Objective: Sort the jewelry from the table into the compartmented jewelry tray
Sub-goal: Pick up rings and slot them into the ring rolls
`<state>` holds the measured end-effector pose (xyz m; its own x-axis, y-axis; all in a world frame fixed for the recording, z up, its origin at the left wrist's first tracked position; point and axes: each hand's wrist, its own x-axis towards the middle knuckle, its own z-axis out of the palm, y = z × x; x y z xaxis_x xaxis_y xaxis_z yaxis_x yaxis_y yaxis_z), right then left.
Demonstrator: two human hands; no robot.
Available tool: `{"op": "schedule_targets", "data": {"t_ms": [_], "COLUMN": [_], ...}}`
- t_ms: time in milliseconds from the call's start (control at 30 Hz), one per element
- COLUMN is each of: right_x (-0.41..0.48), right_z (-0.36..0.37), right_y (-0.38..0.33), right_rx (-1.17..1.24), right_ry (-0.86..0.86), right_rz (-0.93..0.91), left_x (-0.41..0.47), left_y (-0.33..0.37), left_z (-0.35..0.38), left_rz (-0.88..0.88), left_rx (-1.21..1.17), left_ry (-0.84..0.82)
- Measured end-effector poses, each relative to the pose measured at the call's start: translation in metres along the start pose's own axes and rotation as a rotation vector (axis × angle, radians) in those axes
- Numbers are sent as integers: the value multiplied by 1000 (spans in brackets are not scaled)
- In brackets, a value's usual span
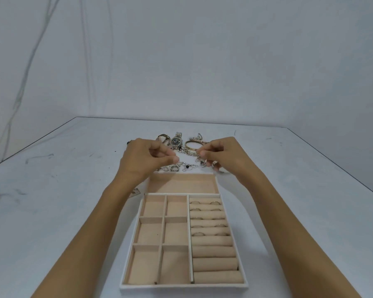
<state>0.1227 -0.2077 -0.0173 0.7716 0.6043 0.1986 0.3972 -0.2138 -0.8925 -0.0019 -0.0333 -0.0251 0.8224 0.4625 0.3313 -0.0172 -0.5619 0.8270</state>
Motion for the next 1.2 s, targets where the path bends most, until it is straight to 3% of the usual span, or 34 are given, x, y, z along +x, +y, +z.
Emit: {"op": "schedule_targets", "data": {"t_ms": [267, 500, 767, 1200], "right_x": [-56, -102, -149, -166], "right_z": [-2, 6, 6, 8], "right_y": [-8, 1, 11, 29], "right_rx": [107, 29, -13, -413], "right_ry": [-56, 72, 79, 178], "right_rz": [-29, -142, -268, -535], "left_x": [-41, -81, -119, -123], "left_y": [11, 18, 25, 25], "left_z": [9, 8, 3, 4], "left_rz": [58, 120, 33, 50], "left_rx": [-89, -136, -266, -205], "left_ry": [-78, -87, -76, -51]}}
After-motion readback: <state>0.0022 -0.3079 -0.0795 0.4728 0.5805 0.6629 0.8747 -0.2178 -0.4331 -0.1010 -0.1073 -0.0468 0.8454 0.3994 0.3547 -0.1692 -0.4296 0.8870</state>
